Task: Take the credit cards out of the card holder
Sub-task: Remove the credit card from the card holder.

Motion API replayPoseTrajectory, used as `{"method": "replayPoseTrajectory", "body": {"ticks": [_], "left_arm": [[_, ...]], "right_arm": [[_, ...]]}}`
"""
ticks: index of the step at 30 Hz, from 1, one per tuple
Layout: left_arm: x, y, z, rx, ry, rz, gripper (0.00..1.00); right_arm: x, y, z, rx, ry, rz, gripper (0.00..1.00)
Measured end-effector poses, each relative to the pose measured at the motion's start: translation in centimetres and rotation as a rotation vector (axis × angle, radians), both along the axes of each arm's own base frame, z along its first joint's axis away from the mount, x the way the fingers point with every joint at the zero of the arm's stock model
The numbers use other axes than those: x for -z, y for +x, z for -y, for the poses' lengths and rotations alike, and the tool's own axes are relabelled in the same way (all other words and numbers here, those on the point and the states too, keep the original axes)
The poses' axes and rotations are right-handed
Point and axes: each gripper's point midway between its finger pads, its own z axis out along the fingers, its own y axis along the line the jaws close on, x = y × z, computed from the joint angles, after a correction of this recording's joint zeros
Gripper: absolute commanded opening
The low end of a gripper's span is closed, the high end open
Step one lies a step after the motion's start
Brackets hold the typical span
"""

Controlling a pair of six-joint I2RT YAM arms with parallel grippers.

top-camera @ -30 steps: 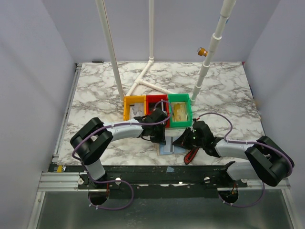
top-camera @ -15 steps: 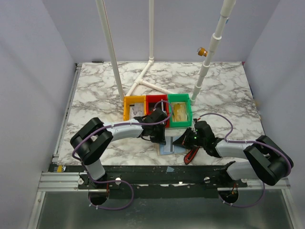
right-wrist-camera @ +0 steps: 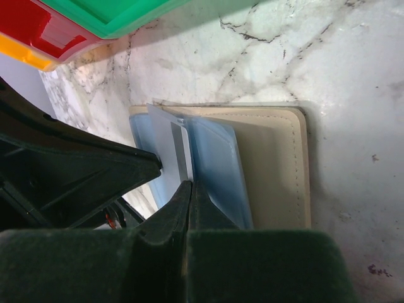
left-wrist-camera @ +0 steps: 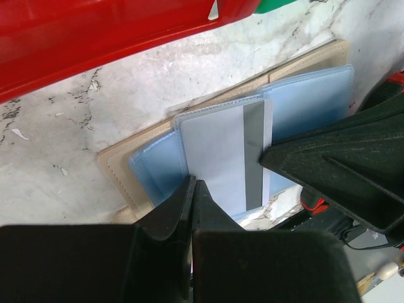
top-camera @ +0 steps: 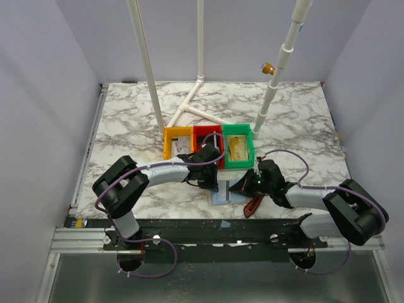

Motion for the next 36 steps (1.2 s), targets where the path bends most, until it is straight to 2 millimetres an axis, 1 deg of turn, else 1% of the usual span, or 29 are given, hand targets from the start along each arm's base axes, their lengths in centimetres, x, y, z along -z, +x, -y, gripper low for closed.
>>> {"method": "replayPoseTrajectory", "body": {"ticks": [13,36], "left_arm": [[0.0,0.1,-0.1,-0.003,0.004,0.002,0.0],[0.1,0.0,-0.1,-0.004,0.005,0.001,0.0]], "right_arm": [[0.0,-0.1,0.1,-0.001,-0.004,0.0,0.01],[-0.4,-0.1,1.6,0.02,-0.036,0.026,0.01]]}}
